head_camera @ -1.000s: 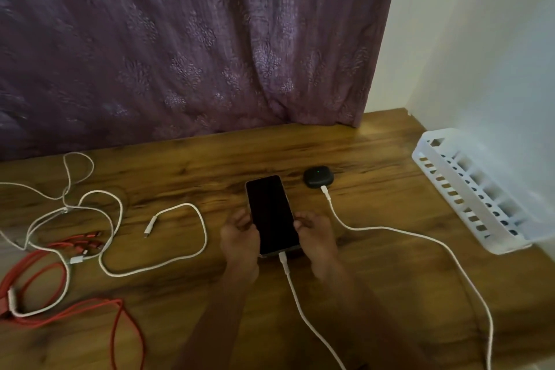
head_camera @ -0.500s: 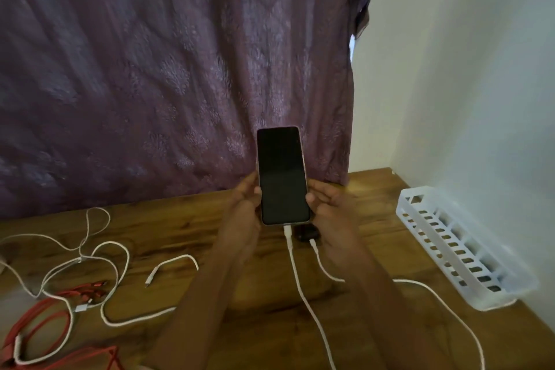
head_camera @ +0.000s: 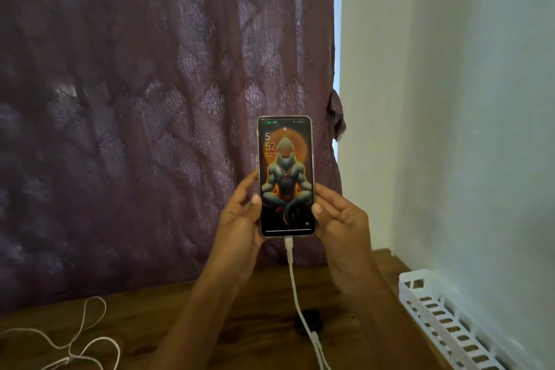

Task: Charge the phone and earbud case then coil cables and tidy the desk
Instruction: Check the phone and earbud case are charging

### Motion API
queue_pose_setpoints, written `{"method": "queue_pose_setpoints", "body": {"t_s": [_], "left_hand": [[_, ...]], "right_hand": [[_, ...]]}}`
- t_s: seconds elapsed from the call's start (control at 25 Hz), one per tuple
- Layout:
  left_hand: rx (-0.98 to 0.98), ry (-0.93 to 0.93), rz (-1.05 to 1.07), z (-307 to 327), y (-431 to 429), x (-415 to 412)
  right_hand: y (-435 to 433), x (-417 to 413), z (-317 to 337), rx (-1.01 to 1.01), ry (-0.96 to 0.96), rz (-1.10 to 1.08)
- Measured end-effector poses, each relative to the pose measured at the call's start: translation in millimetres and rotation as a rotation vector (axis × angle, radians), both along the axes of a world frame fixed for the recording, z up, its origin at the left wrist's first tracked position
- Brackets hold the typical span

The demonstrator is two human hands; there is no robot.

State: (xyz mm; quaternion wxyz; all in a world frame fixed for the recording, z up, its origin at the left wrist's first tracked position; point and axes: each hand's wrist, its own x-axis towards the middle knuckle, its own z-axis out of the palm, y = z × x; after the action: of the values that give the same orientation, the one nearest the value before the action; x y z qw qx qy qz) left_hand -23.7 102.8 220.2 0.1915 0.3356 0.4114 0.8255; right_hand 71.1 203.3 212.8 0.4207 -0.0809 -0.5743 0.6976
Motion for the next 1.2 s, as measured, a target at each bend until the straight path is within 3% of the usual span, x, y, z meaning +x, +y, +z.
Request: {"method": "queue_pose_setpoints", "body": {"t_s": [1.2], "left_hand": [[0.085, 0.006, 0.037, 23.2, -20.4, 9.1]], "right_hand": [[-15.2, -5.2, 19.4, -0.037, 0.106, 0.044]]}}
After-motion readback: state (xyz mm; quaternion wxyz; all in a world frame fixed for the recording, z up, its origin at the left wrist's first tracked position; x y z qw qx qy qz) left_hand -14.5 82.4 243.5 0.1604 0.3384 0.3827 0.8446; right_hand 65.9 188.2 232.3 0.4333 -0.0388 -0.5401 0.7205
